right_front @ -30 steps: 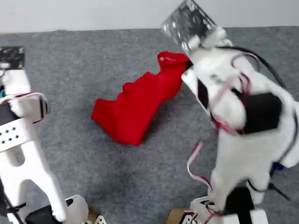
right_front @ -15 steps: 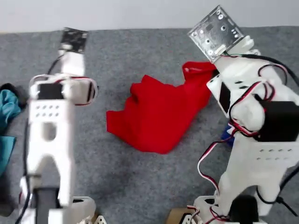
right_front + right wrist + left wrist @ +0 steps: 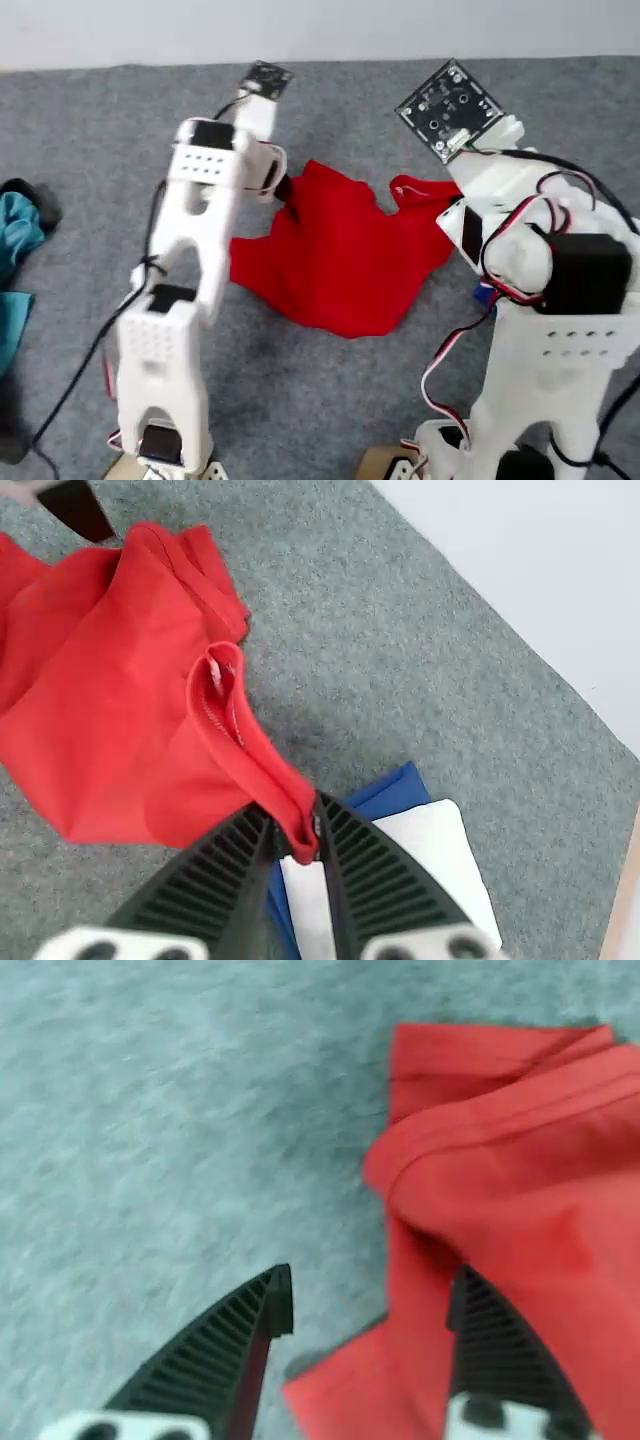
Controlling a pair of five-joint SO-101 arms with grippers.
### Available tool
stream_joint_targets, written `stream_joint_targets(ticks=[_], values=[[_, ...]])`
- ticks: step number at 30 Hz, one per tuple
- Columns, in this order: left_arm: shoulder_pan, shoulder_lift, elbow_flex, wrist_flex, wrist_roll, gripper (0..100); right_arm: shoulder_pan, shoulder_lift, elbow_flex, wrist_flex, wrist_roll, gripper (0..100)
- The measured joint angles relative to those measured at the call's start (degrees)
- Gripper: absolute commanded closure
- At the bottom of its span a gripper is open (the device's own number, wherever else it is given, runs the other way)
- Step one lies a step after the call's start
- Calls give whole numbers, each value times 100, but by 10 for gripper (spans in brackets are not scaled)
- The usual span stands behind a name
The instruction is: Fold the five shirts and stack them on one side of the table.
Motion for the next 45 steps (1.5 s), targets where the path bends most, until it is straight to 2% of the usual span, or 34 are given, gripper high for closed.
stream_joint_targets(ticks=[8, 12, 18, 25, 31, 35, 45], values=[[141, 1943, -3042, 703, -9, 750, 18, -18, 0, 0, 0, 988], [246, 2549, -4053, 914, -9, 750, 18, -18, 0, 0, 0, 988], [466, 3015, -4466, 923, 79, 789, 18, -18, 0, 0, 0, 989], [695, 3253, -4475, 1055, -132, 998, 18, -18, 0, 0, 0, 989], [695, 3253, -4941, 1679, -484, 996, 18, -18, 0, 0, 0, 989], [484, 2787, -5327, 1820, -273, 996, 18, -44, 9, -18, 0, 989], [105, -536, -5354, 1855, 149, 996, 18, -387, 9, -1011, 0, 989]])
